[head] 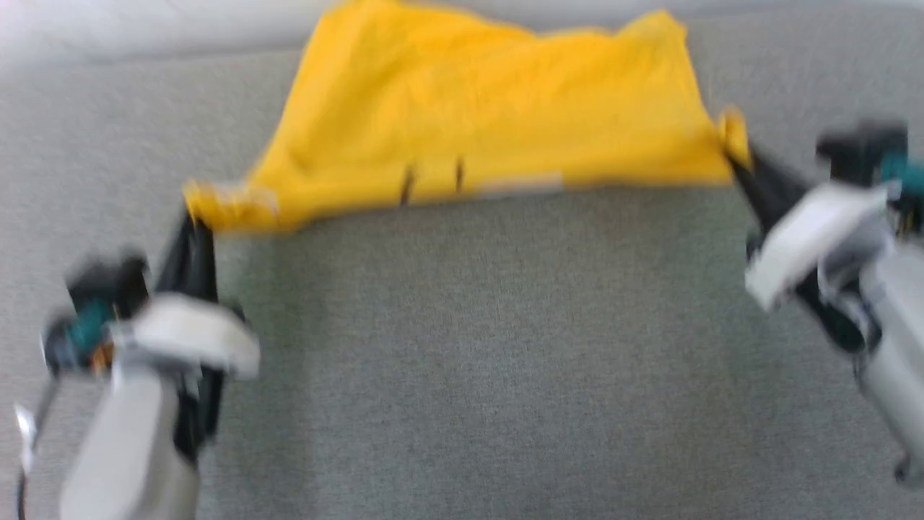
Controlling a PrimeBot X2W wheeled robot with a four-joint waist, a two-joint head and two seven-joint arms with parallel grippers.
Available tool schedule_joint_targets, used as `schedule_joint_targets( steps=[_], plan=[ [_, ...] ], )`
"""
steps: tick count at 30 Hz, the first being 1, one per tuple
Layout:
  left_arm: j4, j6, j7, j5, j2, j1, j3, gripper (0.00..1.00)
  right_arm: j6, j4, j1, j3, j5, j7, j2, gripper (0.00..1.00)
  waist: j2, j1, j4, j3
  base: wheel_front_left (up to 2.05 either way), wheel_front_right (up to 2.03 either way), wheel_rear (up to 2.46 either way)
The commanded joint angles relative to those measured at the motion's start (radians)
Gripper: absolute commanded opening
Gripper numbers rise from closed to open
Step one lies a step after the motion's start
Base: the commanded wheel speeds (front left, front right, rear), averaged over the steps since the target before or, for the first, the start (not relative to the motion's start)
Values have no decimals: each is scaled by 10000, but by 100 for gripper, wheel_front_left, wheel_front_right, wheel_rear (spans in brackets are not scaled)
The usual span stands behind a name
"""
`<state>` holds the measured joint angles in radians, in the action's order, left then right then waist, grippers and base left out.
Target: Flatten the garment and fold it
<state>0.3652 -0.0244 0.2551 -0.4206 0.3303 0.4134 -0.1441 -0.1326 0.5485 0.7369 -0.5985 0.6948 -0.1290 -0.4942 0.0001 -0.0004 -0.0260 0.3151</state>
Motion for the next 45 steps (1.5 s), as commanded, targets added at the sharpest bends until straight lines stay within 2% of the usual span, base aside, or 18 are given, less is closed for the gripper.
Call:
schedule_joint_targets(
  steps=[1, 6, 10, 13, 16, 22, 25, 31, 36, 44, 45],
  plan=[
    [-309, -151, -27, -29, 9, -476, 37, 0, 19, -244, -451, 135, 74, 82, -105, 0, -1, 4, 203, -1176, 0, 0, 0],
    [-2383, -925, -768, -203, -2, -3290, 132, 0, 19, -1666, -2904, 1214, -255, 795, -407, 0, -1, 4, 78, -1790, 0, 0, 0],
    [-4163, -1642, -1519, -242, 47, -5218, 235, 0, 19, -3035, -4887, 2671, -782, 1509, -279, 0, -1, 4, 19, -2079, 0, 0, 0],
    [-5290, -2080, -2072, -268, 68, -6314, 266, 0, 19, -4159, -6329, 3830, -1286, 2204, 101, 0, -1, 4, 29, -2249, 0, 0, 0],
    [-6089, -2329, -2621, -318, 155, -7050, 250, 0, 19, -5264, -7578, 4870, -1753, 2939, 696, 0, -1, 4, 110, -2327, 0, 0, 0],
    [-7064, -2729, -3264, -464, 287, -7680, 480, 0, 19, -6914, -8932, 6003, -2423, 4175, 1678, 0, -1, 4, 201, -2362, 0, 0, 0],
    [-7094, -2590, -3325, -599, 322, -7299, 472, 0, 19, -7133, -8872, 6226, -2518, 4584, 1934, 0, -1, 4, 252, -2291, 0, 0, 0],
    [-5941, -1789, -3432, -810, 547, -5220, 198, 0, 19, -6374, -7566, 6119, -2766, 4947, 1888, 0, -1, 4, 325, -1777, 0, 0, 0],
    [-4295, -1141, -3565, -963, 523, -3387, -162, 0, 19, -4914, -6096, 5454, -2740, 4851, 1773, 0, -1, 4, 245, -1186, 0, 0, 0],
    [-2046, -569, -3671, -1144, 186, -1904, -648, 0, 19, -2291, -4342, 4308, -2676, 4071, 1662, 0, -1, 4, 206, -627, 0, 0, 0],
    [-1831, -492, -3676, -1181, 138, -1822, -706, 0, 19, -1994, -4203, 4170, -2652, 3951, 1667, 16, -1, 4, 217, -605, 0, 0, 0]
  ],
)
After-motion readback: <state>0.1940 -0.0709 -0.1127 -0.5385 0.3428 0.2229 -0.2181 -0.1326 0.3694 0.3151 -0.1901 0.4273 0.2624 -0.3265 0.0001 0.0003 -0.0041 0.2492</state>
